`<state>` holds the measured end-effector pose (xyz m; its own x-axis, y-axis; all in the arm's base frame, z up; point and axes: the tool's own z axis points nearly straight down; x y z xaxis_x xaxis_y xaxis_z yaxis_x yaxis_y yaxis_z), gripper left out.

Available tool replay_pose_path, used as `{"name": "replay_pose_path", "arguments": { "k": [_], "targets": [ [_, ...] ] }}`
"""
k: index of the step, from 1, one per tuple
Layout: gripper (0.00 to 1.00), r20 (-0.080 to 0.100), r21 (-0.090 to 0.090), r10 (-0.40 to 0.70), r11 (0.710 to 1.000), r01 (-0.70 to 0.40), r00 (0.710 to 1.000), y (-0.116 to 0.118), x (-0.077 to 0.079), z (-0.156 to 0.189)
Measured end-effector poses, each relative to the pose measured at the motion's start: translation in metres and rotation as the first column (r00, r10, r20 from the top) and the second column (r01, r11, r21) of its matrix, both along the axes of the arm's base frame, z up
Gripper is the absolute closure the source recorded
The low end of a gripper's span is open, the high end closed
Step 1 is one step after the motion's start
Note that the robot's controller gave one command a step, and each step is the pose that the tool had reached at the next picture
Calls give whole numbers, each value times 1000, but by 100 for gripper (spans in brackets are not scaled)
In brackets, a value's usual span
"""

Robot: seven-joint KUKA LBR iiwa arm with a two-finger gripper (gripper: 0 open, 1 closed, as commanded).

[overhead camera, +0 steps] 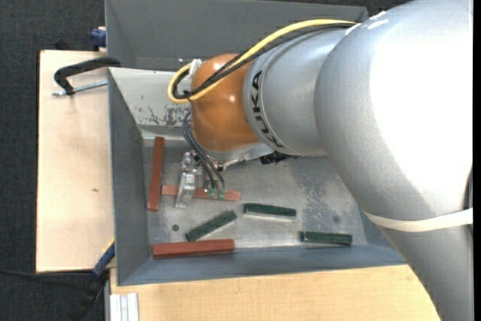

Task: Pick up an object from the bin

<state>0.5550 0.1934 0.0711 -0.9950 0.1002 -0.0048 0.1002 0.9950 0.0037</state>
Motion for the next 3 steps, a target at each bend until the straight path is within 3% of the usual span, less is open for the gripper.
{"name": "replay_pose_path", "arguments": {
  "k": [1,2,3],
  "targets": [
    [100,0,0,0,1000,0,1000,0,0,0],
    [100,-1,-1,-11,1000,11,1000,-18,1,118],
    [100,-1,-1,-11,1000,11,1000,-18,1,118]
  ]
}}
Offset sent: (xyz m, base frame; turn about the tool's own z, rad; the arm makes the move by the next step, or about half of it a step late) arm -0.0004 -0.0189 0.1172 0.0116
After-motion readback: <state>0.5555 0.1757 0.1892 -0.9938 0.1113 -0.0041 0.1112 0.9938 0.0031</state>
